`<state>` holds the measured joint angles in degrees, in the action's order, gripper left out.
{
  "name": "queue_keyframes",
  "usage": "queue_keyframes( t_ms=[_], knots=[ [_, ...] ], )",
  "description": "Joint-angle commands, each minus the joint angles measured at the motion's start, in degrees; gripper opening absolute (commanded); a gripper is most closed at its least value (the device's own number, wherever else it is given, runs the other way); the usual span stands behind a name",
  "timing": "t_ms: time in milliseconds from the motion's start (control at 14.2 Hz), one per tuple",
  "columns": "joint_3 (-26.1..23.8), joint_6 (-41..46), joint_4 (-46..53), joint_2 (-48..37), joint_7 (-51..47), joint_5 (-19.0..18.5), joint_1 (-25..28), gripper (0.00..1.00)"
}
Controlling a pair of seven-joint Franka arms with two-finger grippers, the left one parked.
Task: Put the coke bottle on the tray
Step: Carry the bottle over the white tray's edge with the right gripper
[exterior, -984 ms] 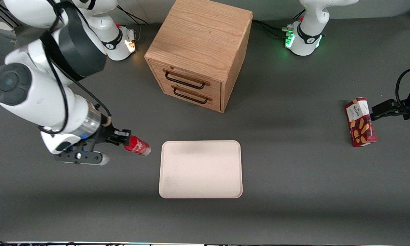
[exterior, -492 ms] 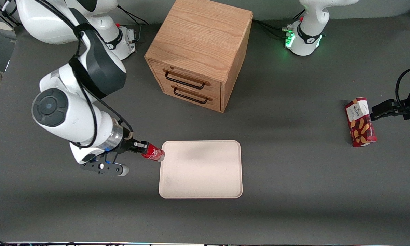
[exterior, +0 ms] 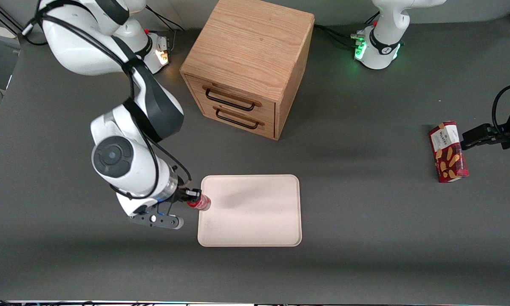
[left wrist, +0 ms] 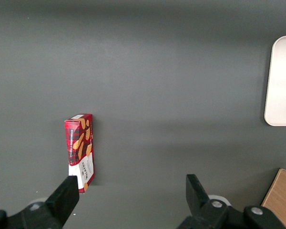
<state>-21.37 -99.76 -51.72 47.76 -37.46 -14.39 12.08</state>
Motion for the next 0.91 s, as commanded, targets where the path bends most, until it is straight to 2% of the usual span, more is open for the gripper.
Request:
queue_keyframes(
  t_ms=[0,211,843],
  knots=[
    [-0.1,-3.7,2.1,3.6,0.6,-2.0,0.3,0.0],
    [-0.3,-7.0,2.2,5.4,1.0,-5.8,0.6,0.0],
    [-0.6,-11.1,2.0,7.7,0.9,-6.0,1.0,0.0]
  ],
)
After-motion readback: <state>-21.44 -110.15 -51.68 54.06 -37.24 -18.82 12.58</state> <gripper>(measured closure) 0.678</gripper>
